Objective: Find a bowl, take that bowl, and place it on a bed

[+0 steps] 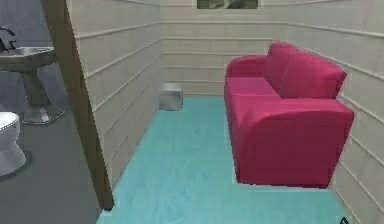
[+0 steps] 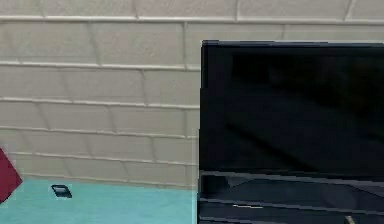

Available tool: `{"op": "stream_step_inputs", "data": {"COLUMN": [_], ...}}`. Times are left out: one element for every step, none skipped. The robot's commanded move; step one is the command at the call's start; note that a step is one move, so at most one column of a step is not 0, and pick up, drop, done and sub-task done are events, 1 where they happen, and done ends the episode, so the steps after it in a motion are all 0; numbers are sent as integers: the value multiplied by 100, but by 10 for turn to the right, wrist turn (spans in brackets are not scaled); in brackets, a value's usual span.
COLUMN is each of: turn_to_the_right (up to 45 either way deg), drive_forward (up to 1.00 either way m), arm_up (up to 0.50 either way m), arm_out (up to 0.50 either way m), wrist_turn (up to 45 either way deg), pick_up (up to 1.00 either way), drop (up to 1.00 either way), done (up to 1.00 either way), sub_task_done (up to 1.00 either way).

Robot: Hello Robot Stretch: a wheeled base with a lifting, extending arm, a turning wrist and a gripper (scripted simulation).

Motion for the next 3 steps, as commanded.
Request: {"op": "stream_step_inputs", "data": {"turn_to_the_right": [-390,0,240], "drive_forward": [0,55,0], "arm_up": [0,0,0], "arm_out": [0,0,0], "wrist_turn": [0,0,0], "pick_up": [0,0,0], "drop": [0,0,0], "done": [0,0,0], "sub_task_done": [0,0,0]}}
